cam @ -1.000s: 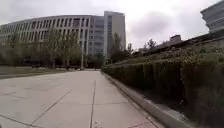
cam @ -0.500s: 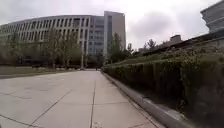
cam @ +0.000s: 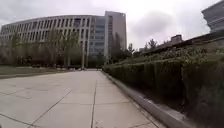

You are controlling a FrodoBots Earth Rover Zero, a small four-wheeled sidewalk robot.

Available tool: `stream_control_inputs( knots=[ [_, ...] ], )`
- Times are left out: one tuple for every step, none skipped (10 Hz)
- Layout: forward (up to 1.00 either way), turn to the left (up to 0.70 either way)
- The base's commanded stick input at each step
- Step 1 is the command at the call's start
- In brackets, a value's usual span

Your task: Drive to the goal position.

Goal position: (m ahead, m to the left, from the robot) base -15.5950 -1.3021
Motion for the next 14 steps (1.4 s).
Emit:
stream_control_inputs(
  knots=[
    [0.00, 0.70],
    [0.00, 0.70],
    [0.00, 0.70],
    [0.00, 0.70],
    [0.00, 0.70],
    [0.00, 0.70],
    [0.00, 0.70],
    [0.00, 0.70],
    [0.00, 0.70],
    [0.00, 0.70],
    [0.00, 0.70],
    [0.00, 0.70],
    [0.00, 0.70],
    [0.00, 0.70]
  ],
)
